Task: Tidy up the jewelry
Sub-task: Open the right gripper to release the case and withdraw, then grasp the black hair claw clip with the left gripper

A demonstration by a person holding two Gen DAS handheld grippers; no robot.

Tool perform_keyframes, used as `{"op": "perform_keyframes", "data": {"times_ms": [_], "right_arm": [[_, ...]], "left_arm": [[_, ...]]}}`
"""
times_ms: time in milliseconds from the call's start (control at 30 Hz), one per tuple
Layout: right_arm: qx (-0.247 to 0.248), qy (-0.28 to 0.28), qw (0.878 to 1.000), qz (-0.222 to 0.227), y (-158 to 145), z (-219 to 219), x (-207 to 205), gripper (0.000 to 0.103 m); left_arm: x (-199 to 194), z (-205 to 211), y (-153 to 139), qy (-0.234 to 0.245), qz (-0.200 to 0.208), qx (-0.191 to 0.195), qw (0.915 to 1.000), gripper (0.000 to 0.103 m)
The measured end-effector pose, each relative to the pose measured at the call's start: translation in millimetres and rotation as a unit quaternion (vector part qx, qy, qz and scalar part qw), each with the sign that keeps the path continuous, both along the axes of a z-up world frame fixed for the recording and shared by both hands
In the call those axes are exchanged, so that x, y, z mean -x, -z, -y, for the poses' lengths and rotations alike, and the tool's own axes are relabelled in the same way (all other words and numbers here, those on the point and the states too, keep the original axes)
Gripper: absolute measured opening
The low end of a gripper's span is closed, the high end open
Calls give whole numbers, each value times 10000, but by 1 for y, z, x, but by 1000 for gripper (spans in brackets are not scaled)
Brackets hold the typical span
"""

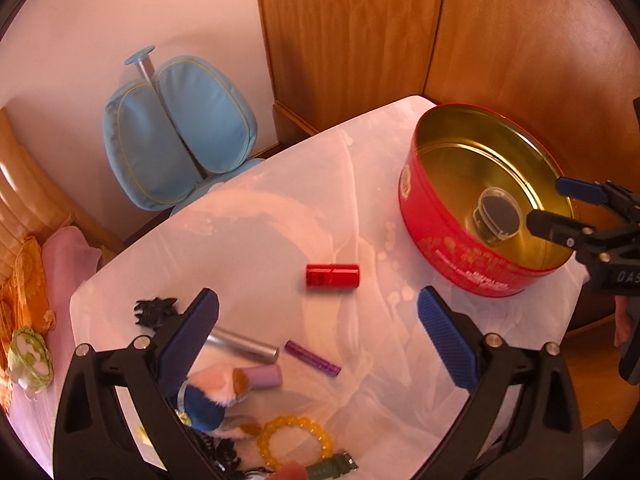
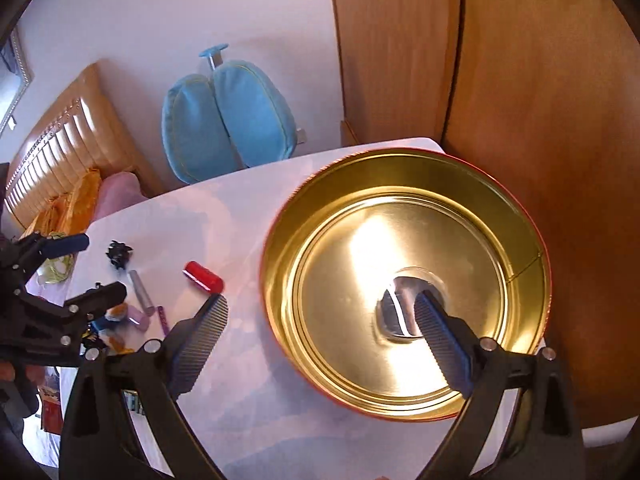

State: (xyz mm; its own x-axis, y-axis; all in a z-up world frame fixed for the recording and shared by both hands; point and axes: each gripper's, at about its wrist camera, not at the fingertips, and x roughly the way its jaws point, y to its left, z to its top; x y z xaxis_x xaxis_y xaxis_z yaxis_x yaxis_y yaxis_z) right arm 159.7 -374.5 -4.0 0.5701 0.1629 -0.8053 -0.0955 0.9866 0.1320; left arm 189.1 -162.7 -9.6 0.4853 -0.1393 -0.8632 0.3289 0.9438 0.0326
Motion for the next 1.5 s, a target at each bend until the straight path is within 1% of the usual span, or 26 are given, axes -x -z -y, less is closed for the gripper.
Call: {"op": "perform_keyframes", "data": {"times_ms": [67,200,267,333,400,467,533,600,667,733,833,900,1000,1133,1300,1433,1467,1500], "right_arm": [[-79,-178,9998,59,-7,-19,7,95],[-125,-619,9980,88,-10,-71,12,95],[-134,-835,9964,65,-7,-94,16,95],[-139,-1031,9946,-4,0,-112,19,95],[-101,-1217,9925,-111,8,-132,15,95],[-58,-1387,9901,-185,17,-149,15,95],[-44,-1518,9881,-228,22,-161,13,95],[-20,-1567,9873,-259,26,-170,10,95],[27,-1554,9874,-304,33,-174,3,95],[93,-1495,9880,-372,43,-176,-5,95],[206,-1266,9902,-549,57,-175,-15,95],[112,-1109,9916,-653,63,-173,-19,95],[200,-1113,9908,-741,70,-176,-21,95],[266,-1101,9904,-792,77,-180,-20,95],[236,-1076,9898,-902,84,-183,-23,95],[205,-1093,9896,-911,85,-185,-24,95],[198,-1099,9896,-906,85,-185,-24,95],[193,-1103,9896,-903,85,-185,-25,95]], "left_arm": [[9,-21,4,-133,-94,38,9999,96],[30,-61,10,-416,-92,107,9990,96],[43,-81,14,-506,-23,174,9986,96],[56,-95,19,-534,-22,116,9985,96],[65,-109,28,-592,-123,39,9982,96],[71,-125,38,-731,-271,53,9969,96],[73,-141,44,-918,-392,210,9948,96],[73,-156,47,-1076,-466,463,9920,96],[68,-167,47,-1208,-489,680,9891,96],[59,-173,50,-1288,-485,729,9878,96],[37,-177,57,-1261,-446,476,9899,96],[19,-179,60,-1220,-357,289,9915,96],[-8,-182,65,-1128,-291,240,9929,96],[-44,-182,84,-1080,-494,326,9924,96],[-75,-173,115,-922,-887,251,9915,96],[-84,-168,122,-870,-881,216,9921,96],[-86,-166,122,-845,-848,185,9926,95],[-86,-165,122,-816,-839,140,9930,85]]}}
